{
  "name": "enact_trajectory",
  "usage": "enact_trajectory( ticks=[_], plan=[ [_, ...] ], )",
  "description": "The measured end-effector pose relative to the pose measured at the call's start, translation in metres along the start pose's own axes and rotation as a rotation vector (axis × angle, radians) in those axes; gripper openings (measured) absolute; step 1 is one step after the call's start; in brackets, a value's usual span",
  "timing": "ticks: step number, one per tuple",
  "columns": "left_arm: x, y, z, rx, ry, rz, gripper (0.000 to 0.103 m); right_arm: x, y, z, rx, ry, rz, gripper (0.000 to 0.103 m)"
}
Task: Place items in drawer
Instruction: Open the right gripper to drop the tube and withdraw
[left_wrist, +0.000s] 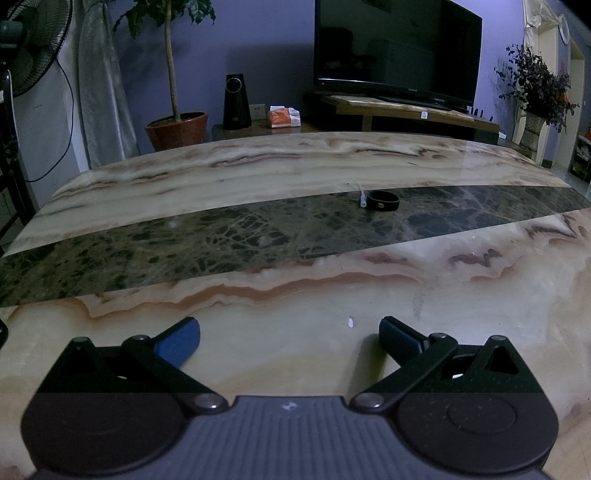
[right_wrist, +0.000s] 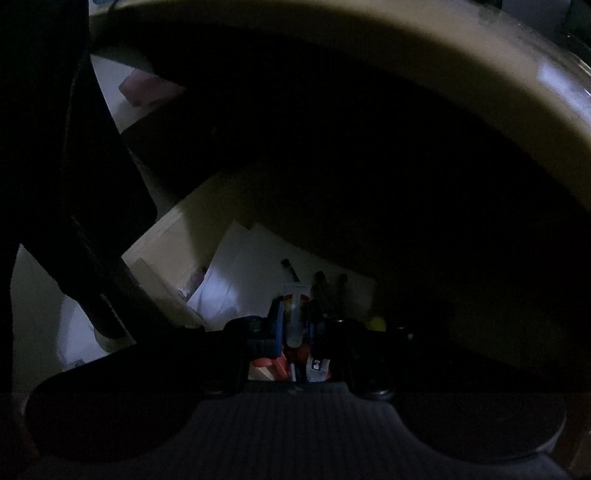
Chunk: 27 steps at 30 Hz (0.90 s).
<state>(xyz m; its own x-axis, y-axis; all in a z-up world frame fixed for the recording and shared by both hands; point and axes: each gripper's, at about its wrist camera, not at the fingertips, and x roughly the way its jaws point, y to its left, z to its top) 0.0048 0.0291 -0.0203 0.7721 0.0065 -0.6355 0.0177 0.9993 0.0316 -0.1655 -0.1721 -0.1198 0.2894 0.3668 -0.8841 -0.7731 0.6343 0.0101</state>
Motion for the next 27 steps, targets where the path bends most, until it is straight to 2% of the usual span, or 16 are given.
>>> enact_trajectory(
  ticks=[7, 17, 18, 21, 23, 26, 27],
  plan=[
    [0.000, 0.000, 0.000, 0.000, 0.000, 0.000, 0.103, 0.020, -0.013, -0.013, 0.027, 0.069, -0.002, 0.016],
    [0.000, 0.000, 0.000, 0.000, 0.000, 0.000, 0.103, -0.015, -0.013, -0.010, 0.006, 0.009, 0.007, 0.016],
    [0.000, 0.000, 0.000, 0.000, 0.000, 0.000, 0.103, -0.022, -0.012, -0.008, -0.013, -0.001, 0.026, 0.017],
    [0.000, 0.000, 0.000, 0.000, 0.000, 0.000, 0.103, -0.051, -0.006, -0.001, -0.063, -0.044, 0.179, 0.017],
    [0.000, 0.000, 0.000, 0.000, 0.000, 0.000, 0.103, -0.078, -0.001, 0.007, -0.114, -0.106, 0.292, 0.018],
    [0.000, 0.000, 0.000, 0.000, 0.000, 0.000, 0.103, -0.121, -0.010, 0.019, -0.093, -0.223, 0.449, 0.026],
    [0.000, 0.000, 0.000, 0.000, 0.000, 0.000, 0.103, -0.136, -0.017, 0.023, -0.075, -0.282, 0.472, 0.027]
  ],
)
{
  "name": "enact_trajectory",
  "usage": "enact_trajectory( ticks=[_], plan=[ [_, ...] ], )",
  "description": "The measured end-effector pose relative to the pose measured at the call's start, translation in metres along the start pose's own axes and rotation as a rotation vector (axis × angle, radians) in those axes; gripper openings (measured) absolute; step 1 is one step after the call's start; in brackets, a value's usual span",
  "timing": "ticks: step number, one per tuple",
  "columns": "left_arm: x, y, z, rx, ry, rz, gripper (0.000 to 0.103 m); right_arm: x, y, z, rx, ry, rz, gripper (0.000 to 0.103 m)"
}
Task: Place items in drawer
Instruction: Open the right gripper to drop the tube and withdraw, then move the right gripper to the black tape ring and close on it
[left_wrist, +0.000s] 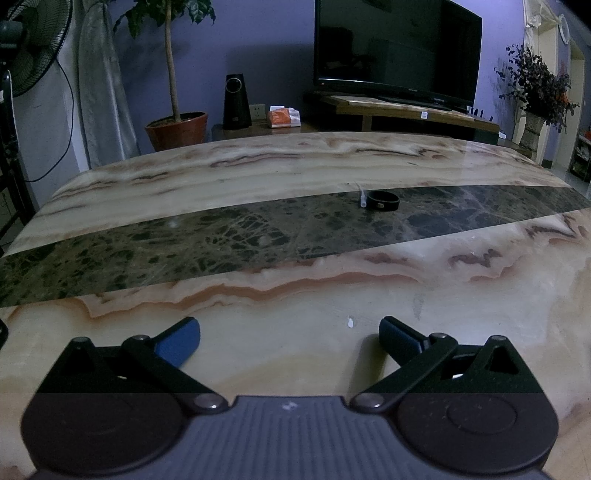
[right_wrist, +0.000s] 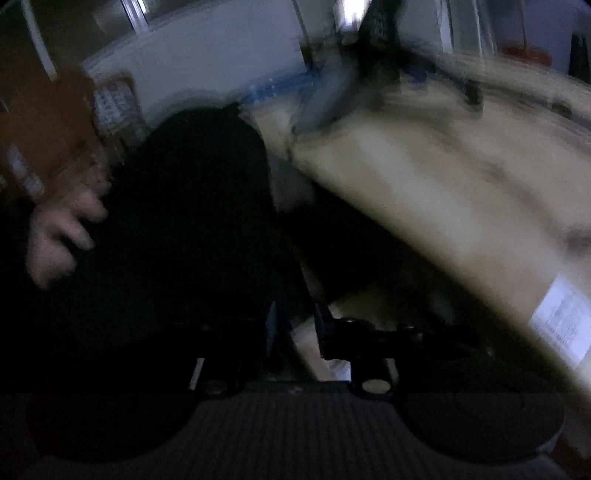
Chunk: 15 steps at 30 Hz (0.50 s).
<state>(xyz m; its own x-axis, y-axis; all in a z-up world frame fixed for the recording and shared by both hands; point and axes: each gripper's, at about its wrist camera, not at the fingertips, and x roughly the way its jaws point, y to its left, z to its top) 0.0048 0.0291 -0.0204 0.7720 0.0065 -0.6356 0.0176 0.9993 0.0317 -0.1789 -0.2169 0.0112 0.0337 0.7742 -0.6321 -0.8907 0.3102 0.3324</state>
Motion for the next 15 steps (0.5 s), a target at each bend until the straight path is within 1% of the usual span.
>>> enact_trajectory(
  ticks=[1, 3, 4, 5, 6, 8, 10, 14, 15],
  plan=[
    [0.000, 0.000, 0.000, 0.000, 0.000, 0.000, 0.103, -0.011, -0.003, 0.007, 0.013, -0.059, 0.002, 0.028],
    [0.000, 0.000, 0.000, 0.000, 0.000, 0.000, 0.103, -0.035, -0.013, 0.022, 0.050, -0.201, -0.047, 0.035],
    [0.000, 0.000, 0.000, 0.000, 0.000, 0.000, 0.103, -0.044, -0.021, 0.028, 0.076, -0.262, -0.108, 0.037],
    [0.000, 0.000, 0.000, 0.000, 0.000, 0.000, 0.103, -0.053, -0.028, 0.034, 0.102, -0.322, -0.170, 0.043],
    [0.000, 0.000, 0.000, 0.000, 0.000, 0.000, 0.103, -0.058, -0.037, 0.041, 0.125, -0.368, -0.277, 0.046],
    [0.000, 0.000, 0.000, 0.000, 0.000, 0.000, 0.103, -0.061, -0.058, 0.050, 0.196, -0.429, -0.442, 0.046],
    [0.000, 0.000, 0.000, 0.000, 0.000, 0.000, 0.103, -0.064, -0.084, 0.056, 0.297, -0.501, -0.499, 0.046],
    [0.000, 0.000, 0.000, 0.000, 0.000, 0.000, 0.103, -0.059, -0.126, 0.073, 0.349, -0.572, -0.579, 0.046],
    [0.000, 0.000, 0.000, 0.000, 0.000, 0.000, 0.103, -0.055, -0.134, 0.079, 0.355, -0.562, -0.591, 0.046]
  ],
)
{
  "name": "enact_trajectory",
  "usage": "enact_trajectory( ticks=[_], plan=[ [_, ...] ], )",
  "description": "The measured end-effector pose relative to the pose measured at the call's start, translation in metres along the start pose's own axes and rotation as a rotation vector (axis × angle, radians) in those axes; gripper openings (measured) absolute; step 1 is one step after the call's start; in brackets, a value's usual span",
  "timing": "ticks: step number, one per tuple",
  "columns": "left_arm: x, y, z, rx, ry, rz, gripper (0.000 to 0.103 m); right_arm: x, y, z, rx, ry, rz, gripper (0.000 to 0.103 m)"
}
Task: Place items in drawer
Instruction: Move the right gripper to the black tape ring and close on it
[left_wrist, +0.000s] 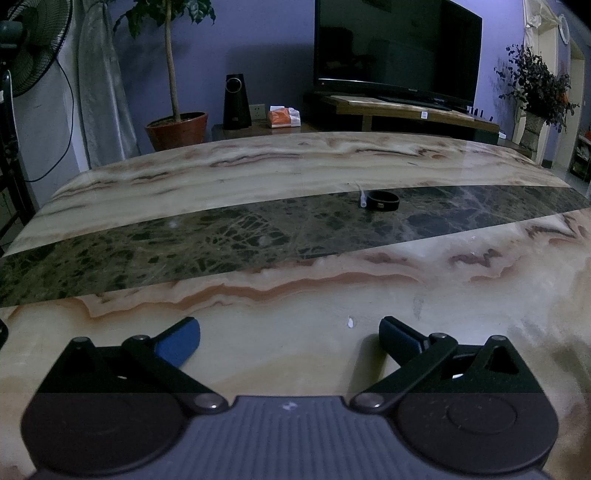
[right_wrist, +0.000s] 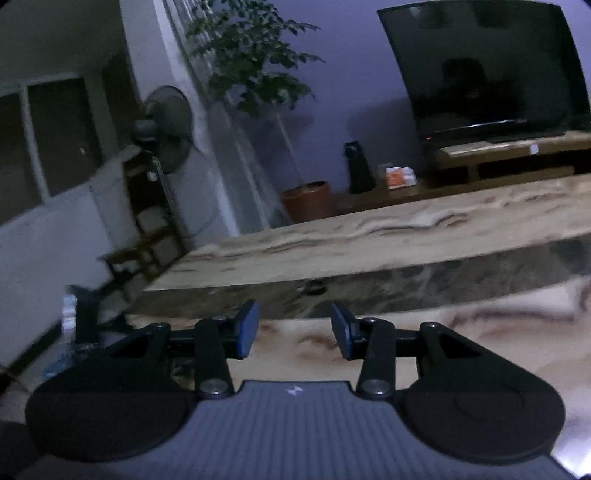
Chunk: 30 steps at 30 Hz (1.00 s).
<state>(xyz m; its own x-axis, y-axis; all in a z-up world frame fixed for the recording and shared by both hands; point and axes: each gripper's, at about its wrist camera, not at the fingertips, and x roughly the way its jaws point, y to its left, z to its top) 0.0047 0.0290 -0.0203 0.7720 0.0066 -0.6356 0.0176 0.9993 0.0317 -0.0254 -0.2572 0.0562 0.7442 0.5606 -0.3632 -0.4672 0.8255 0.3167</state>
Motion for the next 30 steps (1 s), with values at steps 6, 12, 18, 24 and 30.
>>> enact_trajectory(
  ticks=[6, 12, 18, 24, 30],
  plan=[
    [0.000, 0.000, 0.000, 0.000, 0.000, 0.000, 0.103, 0.065, 0.001, 0.019, -0.046, 0.056, -0.047, 0.046],
    [0.000, 0.000, 0.000, 0.000, 0.000, 0.000, 0.103, 0.122, 0.020, 0.028, -0.153, 0.130, -0.108, 0.042],
    [0.000, 0.000, 0.000, 0.000, 0.000, 0.000, 0.103, 0.169, 0.021, 0.033, -0.175, 0.200, -0.136, 0.039],
    [0.000, 0.000, 0.000, 0.000, 0.000, 0.000, 0.103, 0.202, 0.019, 0.031, -0.192, 0.256, -0.150, 0.038],
    [0.000, 0.000, 0.000, 0.000, 0.000, 0.000, 0.103, 0.221, 0.011, 0.033, -0.163, 0.261, -0.178, 0.038]
  ],
)
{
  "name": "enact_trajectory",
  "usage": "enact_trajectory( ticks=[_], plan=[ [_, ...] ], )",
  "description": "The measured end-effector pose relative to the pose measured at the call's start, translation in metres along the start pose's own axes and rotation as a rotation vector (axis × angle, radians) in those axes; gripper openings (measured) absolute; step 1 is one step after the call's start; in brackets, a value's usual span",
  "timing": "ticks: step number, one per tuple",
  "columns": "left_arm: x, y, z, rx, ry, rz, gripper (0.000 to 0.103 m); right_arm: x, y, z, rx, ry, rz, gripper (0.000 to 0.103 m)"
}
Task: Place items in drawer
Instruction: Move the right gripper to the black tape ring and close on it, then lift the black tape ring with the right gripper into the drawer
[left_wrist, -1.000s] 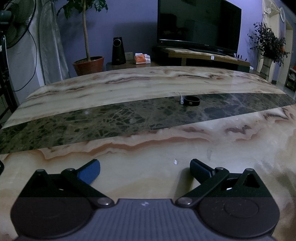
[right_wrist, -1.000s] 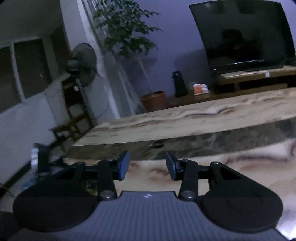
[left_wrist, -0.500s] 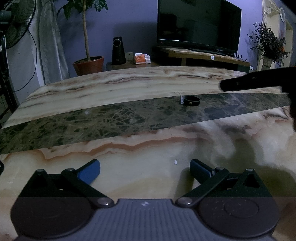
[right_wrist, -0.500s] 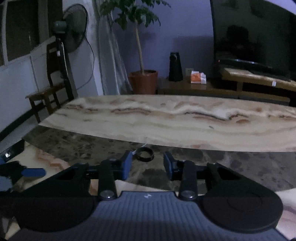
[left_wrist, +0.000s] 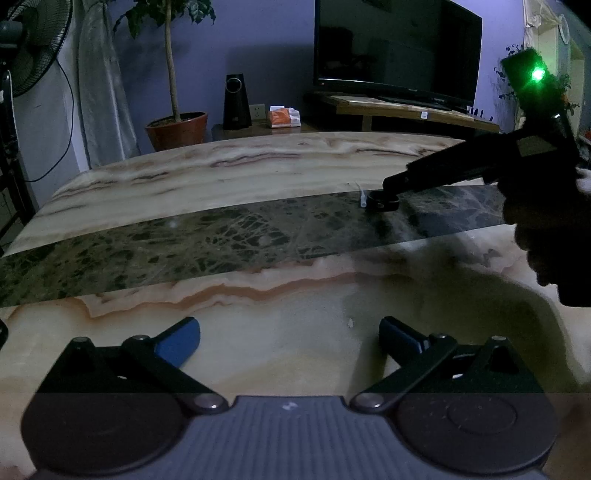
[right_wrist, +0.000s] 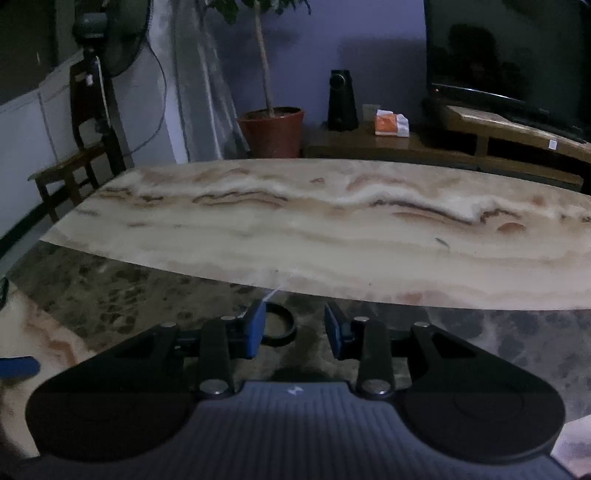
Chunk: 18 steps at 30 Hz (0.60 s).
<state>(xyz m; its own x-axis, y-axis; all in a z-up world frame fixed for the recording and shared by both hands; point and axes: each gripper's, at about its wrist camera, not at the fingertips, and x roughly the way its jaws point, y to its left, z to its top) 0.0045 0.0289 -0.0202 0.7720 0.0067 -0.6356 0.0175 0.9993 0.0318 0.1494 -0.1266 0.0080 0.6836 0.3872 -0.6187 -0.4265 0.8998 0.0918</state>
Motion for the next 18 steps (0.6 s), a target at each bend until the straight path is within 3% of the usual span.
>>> enact_trajectory(
  ticks=[8, 10, 11, 18],
  plan=[
    [0.000, 0.000, 0.000, 0.000, 0.000, 0.000, 0.103, 0.016, 0.007, -0.004, -0.065, 0.018, -0.021, 0.035],
    [0.000, 0.000, 0.000, 0.000, 0.000, 0.000, 0.103, 0.016, 0.013, -0.007, -0.129, 0.012, -0.058, 0.010],
    [0.000, 0.000, 0.000, 0.000, 0.000, 0.000, 0.103, 0.015, 0.016, -0.010, -0.168, 0.006, -0.067, 0.005],
    [0.000, 0.000, 0.000, 0.000, 0.000, 0.000, 0.103, -0.006, 0.011, -0.021, -0.141, -0.048, -0.044, 0.003]
  ],
)
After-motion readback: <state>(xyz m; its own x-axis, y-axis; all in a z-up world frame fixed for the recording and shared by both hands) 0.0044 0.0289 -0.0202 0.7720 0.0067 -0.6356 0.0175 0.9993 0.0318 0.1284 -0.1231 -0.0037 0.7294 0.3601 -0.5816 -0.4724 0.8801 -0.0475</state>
